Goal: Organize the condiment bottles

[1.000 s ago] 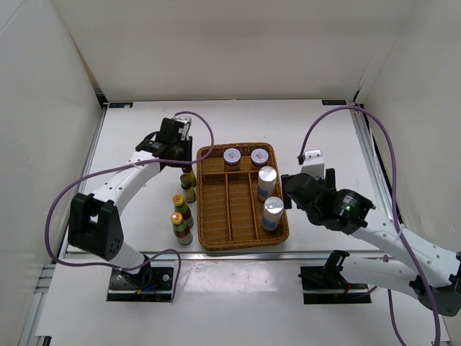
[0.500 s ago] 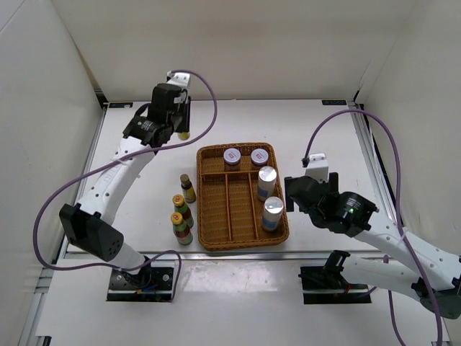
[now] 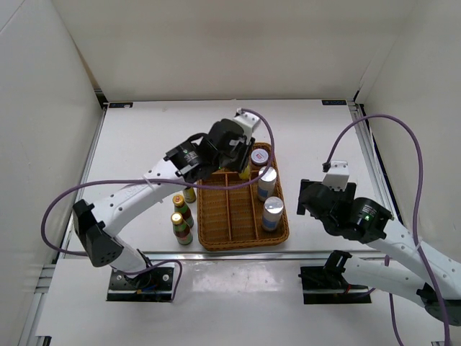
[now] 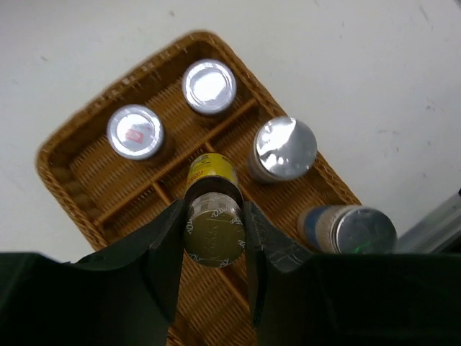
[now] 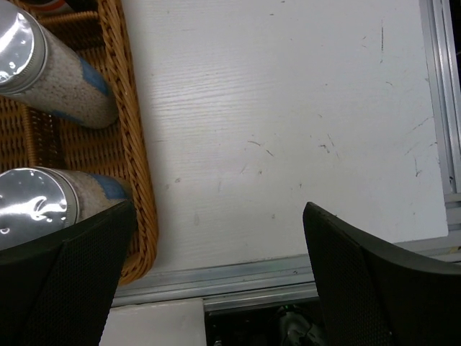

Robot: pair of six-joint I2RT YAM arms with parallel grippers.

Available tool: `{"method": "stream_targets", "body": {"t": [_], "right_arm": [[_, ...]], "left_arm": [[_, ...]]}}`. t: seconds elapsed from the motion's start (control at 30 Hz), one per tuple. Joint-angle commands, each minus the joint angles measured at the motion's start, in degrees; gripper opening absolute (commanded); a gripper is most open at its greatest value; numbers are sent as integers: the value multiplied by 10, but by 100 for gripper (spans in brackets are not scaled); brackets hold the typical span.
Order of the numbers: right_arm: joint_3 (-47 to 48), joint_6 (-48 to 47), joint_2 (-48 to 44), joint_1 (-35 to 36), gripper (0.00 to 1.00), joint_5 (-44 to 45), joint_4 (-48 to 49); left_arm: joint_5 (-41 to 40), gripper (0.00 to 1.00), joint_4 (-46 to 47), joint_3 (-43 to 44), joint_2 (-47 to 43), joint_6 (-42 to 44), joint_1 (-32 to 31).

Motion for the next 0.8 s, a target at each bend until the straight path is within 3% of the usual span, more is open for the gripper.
{"method": "stream_targets", "body": {"t": [0.0, 0.57, 0.77], "right_arm": [[-1, 38, -5, -1, 100, 16, -29], [33, 0, -29, -1, 100, -1, -68], [38, -12, -40, -1, 100, -6, -68]], "left_arm": [[-15, 11, 10, -30, -11, -46, -14], [-14, 11, 83, -148, 35, -105, -14], [-21, 20, 83, -153, 64, -116, -14]]}}
